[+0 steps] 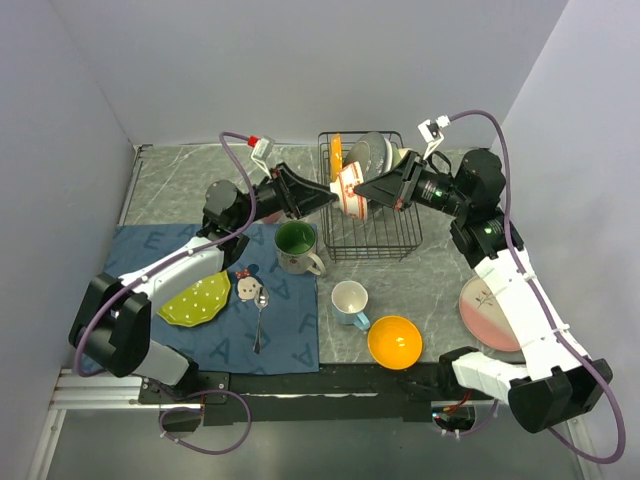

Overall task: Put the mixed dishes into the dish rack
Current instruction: Pass the bowl from the right arm to the left

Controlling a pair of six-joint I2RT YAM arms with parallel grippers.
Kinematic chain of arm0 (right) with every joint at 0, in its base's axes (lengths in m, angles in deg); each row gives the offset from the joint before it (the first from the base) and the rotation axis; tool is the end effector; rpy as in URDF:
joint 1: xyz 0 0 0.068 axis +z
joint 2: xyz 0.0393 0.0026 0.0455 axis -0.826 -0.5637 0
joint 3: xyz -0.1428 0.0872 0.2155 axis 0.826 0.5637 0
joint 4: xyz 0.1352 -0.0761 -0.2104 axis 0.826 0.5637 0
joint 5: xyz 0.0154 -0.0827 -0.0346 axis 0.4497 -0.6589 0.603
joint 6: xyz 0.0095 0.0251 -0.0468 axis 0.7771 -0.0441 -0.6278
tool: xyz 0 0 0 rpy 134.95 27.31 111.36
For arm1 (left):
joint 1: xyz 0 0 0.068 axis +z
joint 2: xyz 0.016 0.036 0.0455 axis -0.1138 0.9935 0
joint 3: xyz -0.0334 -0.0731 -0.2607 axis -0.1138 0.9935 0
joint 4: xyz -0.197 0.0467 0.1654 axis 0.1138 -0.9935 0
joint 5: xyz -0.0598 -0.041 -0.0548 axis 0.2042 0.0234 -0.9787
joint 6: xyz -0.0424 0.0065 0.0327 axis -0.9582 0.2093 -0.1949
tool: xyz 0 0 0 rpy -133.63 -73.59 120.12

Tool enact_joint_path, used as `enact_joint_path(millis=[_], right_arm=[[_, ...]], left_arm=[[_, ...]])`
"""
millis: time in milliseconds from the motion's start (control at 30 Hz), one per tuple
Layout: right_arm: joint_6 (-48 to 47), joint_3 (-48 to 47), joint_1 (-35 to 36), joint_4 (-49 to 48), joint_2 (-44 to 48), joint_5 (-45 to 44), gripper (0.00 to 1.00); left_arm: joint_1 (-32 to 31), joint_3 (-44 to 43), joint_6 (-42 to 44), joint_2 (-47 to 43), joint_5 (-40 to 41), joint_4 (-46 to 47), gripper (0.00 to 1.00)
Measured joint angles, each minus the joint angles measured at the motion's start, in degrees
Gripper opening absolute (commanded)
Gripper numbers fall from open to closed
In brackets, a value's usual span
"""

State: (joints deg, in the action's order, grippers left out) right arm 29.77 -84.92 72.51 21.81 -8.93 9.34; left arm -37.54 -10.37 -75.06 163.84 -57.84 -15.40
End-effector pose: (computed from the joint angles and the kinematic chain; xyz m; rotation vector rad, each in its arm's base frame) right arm 0.2209 0.0942 0.4363 -0.3171 1.7303 1.4425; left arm 0.2669 -0.1868 0.3521 0.3647 1.4335 -1.7212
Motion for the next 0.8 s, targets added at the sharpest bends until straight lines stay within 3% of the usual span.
enact_joint_path(millis=[167,333,800], right_arm=[[-0.76,0.00,0.00,1.60,-0.50,-0.37,0.41],[-1.55,0.04,0.17,3.28,-1.31,-1.09,0.54],[-3.98,1.60,0.11,5.73,-4.15,-7.58,0.59]], left_arm=[[-0.02,0.11,0.81,0.22,0.33,-2.23,0.01],[-0.48,0.11,3.28,0.22,1.99,-6.91,0.01],[-0.70,-3.21,8.92,2.10,7.39,-19.30,0.01]])
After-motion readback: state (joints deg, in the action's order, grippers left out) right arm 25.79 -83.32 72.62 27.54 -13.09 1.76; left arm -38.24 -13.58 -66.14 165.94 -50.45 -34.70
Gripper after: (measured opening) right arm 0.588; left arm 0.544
